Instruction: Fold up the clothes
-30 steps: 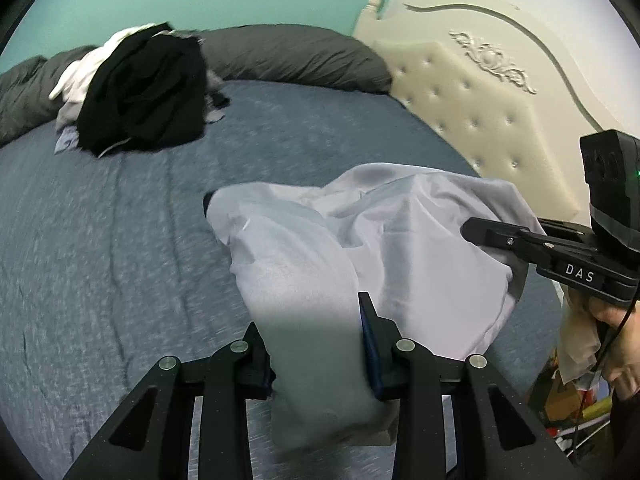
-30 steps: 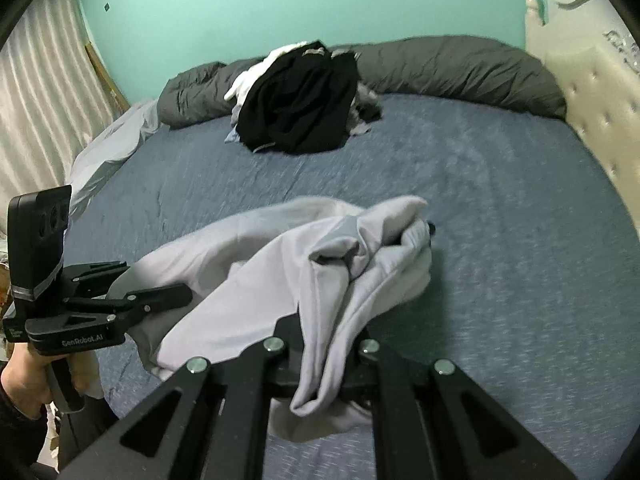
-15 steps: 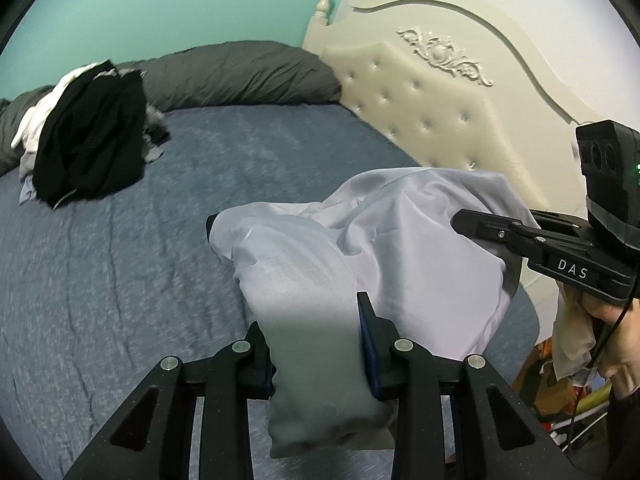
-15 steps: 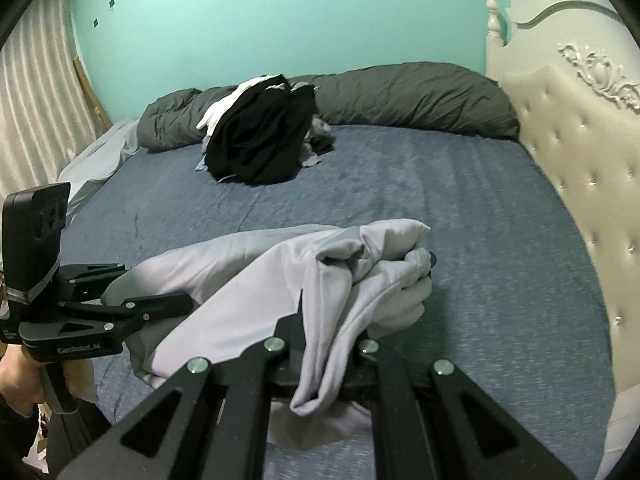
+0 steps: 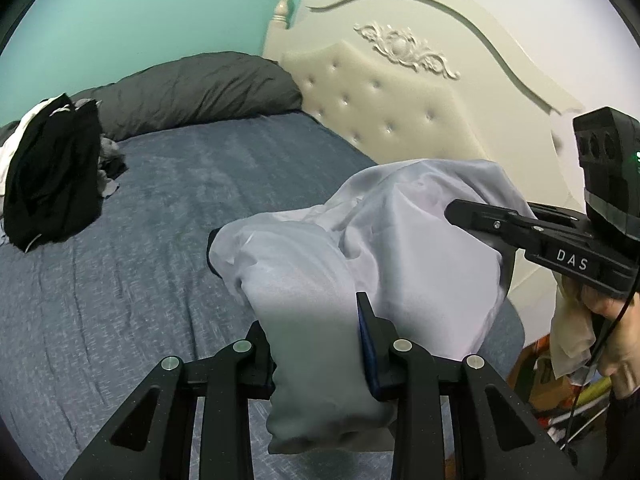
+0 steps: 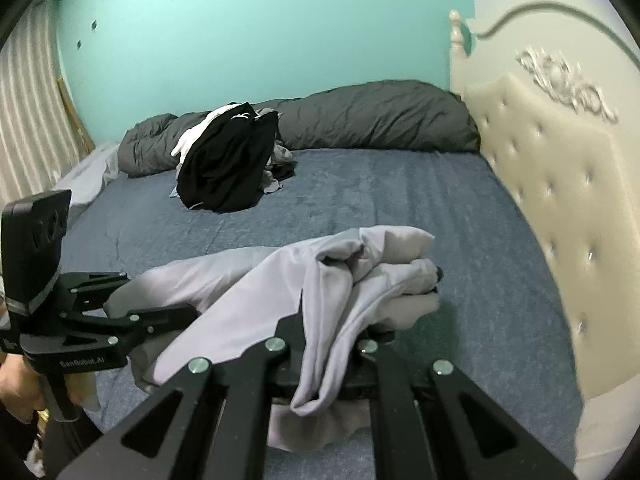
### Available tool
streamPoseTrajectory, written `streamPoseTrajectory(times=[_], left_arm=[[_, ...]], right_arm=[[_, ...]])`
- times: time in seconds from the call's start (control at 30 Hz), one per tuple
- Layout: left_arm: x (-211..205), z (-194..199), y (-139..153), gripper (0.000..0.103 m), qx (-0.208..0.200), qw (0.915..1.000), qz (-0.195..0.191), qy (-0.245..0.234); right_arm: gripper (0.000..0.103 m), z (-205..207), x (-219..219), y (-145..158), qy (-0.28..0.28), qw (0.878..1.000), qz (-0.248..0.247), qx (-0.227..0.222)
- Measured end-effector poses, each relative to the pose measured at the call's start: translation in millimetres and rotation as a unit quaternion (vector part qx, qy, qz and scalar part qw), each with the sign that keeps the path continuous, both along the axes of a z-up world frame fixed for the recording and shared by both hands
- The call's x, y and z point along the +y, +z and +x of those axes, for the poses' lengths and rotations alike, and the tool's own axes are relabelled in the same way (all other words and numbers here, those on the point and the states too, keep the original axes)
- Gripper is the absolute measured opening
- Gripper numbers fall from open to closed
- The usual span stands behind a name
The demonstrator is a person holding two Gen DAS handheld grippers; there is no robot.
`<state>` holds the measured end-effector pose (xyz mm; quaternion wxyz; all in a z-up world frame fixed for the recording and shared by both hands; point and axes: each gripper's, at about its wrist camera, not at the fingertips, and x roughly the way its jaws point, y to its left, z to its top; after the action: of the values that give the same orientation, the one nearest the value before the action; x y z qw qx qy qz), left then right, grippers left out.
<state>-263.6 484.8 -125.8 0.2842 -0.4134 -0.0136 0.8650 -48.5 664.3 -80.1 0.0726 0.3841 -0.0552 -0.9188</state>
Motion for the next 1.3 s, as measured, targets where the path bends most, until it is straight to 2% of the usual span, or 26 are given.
streamPoseTrajectory(times=[0.33, 0.53, 0.73, 0.87, 1.1, 1.23, 1.3], left_arm=[[-29, 49, -86, 0.033, -0.047, 0.997, -0.059, -0.016], [-43, 81, -127, 0.033, -0.07, 0.9942, -0.077, -0.026], [-50, 99, -155, 0.033, -0.082, 0.9925, -0.085, -0.03], [-50, 106, -166, 0.033, -0.089, 0.9919, -0.086, -0.031], [-49, 110, -171, 0.033, -0.093, 0.992, -0.08, -0.031], [-49, 111, -174, 0.033, -0.096, 0.9916, -0.08, -0.032], [-50, 113, -176, 0.033, -0.097, 0.9915, -0.08, -0.032]], right_arm=[[0.006, 44, -25, -94, 0.006, 0.995, -0.07, -0.067], [0.006, 85, -35, -130, -0.025, 0.987, -0.12, -0.102], [0.007, 119, -40, -161, -0.062, 0.978, -0.14, -0.142], [0.013, 134, -40, -184, -0.087, 0.97, -0.143, -0.174], [0.046, 141, -25, -222, -0.125, 0.95, -0.168, -0.231], [0.049, 141, -19, -240, -0.126, 0.936, -0.216, -0.247], [0.054, 140, -18, -246, -0.122, 0.93, -0.234, -0.254]])
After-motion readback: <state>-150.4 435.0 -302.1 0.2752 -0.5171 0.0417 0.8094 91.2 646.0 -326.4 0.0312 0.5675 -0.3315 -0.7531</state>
